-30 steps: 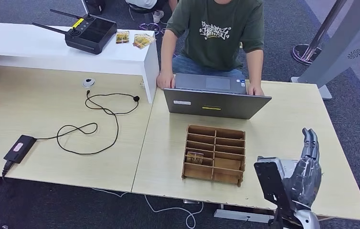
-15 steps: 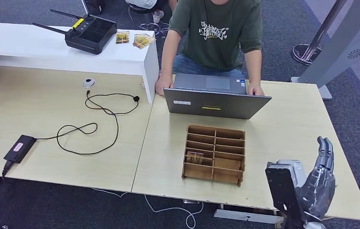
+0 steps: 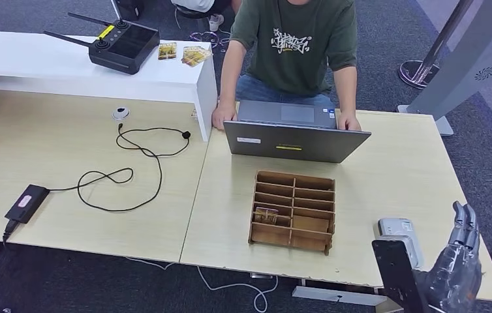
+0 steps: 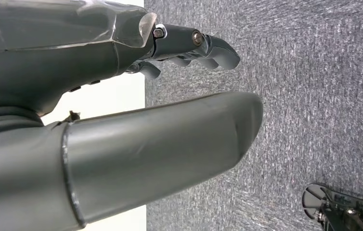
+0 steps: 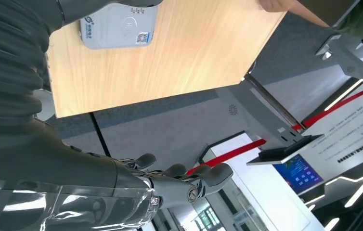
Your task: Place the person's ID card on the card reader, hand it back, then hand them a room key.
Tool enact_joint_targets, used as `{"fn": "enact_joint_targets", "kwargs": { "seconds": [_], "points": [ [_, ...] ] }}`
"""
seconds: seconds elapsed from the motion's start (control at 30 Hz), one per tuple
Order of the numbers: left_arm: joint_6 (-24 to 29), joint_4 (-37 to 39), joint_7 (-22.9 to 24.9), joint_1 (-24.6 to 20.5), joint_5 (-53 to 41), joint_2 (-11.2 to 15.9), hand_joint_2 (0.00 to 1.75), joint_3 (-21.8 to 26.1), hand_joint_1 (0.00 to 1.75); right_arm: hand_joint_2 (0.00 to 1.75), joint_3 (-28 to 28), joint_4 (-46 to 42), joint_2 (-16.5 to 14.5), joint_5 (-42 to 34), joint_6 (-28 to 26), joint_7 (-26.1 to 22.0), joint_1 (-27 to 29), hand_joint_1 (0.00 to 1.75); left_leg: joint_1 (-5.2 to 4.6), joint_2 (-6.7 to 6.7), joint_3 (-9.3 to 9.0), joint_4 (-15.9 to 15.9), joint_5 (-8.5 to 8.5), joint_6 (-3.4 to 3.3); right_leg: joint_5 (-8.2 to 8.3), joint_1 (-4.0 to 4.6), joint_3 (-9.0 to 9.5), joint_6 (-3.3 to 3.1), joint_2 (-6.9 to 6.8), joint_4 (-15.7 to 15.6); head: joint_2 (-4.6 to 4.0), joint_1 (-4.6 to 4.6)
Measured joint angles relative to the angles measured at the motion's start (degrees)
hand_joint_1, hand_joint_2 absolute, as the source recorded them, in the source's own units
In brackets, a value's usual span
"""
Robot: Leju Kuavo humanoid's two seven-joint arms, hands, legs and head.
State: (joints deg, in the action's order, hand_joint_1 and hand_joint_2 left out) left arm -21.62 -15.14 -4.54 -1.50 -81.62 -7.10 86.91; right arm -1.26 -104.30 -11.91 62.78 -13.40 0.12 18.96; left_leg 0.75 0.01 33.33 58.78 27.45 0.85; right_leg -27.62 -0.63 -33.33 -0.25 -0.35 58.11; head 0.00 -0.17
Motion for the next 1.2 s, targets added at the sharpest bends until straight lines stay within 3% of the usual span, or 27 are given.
{"fn": "enact_joint_targets", "kwargs": {
  "seconds": [0.13, 0.3, 0.4, 0.7, 0.8, 0.9, 0.97, 1.07, 1.2],
  "points": [
    [-0.2, -0.6, 0.0, 0.0, -0.1, -0.4, 0.00, 0.4, 0.00, 1.75, 1.4, -0.2, -0.7, -1.6, 1.5, -2.9, 1.1, 0.00, 0.00, 0.00, 0.00, 0.0, 0.00, 0.00, 0.00, 0.00, 0.00, 0.00, 0.00, 0.0, 0.01, 0.01],
    [-0.3, -0.7, -0.6, 0.0, -0.5, -0.4, 0.00, 0.5, 0.00, 1.75, 0.7, -0.2, -0.6, 16.8, -0.2, -0.3, 1.5, 0.00, 0.01, 0.01, 0.00, 0.0, 0.00, 0.00, 0.00, 0.00, 0.00, 0.00, 0.01, 0.0, 0.00, 0.00],
    [-0.3, -0.7, -0.7, 0.0, -0.6, -0.4, 0.00, 0.5, 0.00, 1.75, -0.4, 0.0, 0.0, 21.9, -0.2, 1.6, 1.5, 0.00, 0.01, 0.01, 0.00, 0.0, 0.00, 0.00, 0.00, 0.00, 0.00, 0.00, 0.01, 0.0, 0.01, 0.00],
    [-0.3, -0.7, -0.9, 0.0, -0.9, -0.4, 0.00, 0.8, 0.00, 1.75, -4.1, 1.5, 2.1, 25.3, -0.1, 5.7, 1.0, 0.00, 0.00, 0.00, 0.00, 0.0, 0.00, 0.00, 0.00, 0.00, 0.02, 0.00, 0.00, 0.0, 0.01, 0.00],
    [-0.3, -0.7, -0.9, 0.0, -1.0, -0.4, 0.00, 1.1, 0.00, 1.75, -6.6, 1.9, 5.0, 25.4, 1.5, 12.8, -0.3, 0.00, 0.00, 0.01, 0.02, 0.0, 0.00, 0.00, 0.00, 0.00, 0.03, 0.00, 0.01, 0.0, 0.01, 0.00],
    [-0.4, -0.7, -0.9, -0.1, -1.2, -0.3, 0.00, 1.1, 0.00, 1.75, -13.2, 2.4, 11.5, 25.4, 5.0, 27.5, -3.2, 0.00, -0.02, 0.03, 0.00, 0.0, 0.00, 0.00, 0.01, -0.02, 0.04, 0.01, 0.03, 0.0, 0.01, 0.02],
    [-0.4, -0.7, -0.9, -0.2, -1.2, -0.3, 0.00, 1.2, 0.00, 1.75, -18.4, 2.8, 15.3, 25.4, 6.4, 32.3, -4.9, 0.00, -0.02, 0.02, -0.03, 0.0, 0.00, 0.00, 0.02, -0.03, 0.04, 0.02, 0.02, 0.0, 0.00, 0.01],
    [-0.5, -0.7, -0.9, -0.2, -0.9, -0.2, 0.00, 1.3, 0.00, 1.75, -23.0, 3.6, 18.1, 25.4, 6.5, 31.3, -6.1, 0.00, -0.01, -0.05, -0.03, 0.0, 0.00, 0.00, 0.01, -0.02, 0.05, 0.01, -0.05, 0.0, 0.01, 0.01],
    [-0.5, -0.7, -0.8, -0.3, -0.6, -0.1, 0.00, 1.3, 0.00, 1.75, -23.8, 4.1, 18.4, 25.4, 5.9, 26.0, -5.9, 0.00, 0.02, -0.03, -0.03, 0.0, 0.00, 0.01, -0.01, 0.02, 0.03, -0.02, -0.03, 0.0, 0.02, -0.01]
  ]
}}
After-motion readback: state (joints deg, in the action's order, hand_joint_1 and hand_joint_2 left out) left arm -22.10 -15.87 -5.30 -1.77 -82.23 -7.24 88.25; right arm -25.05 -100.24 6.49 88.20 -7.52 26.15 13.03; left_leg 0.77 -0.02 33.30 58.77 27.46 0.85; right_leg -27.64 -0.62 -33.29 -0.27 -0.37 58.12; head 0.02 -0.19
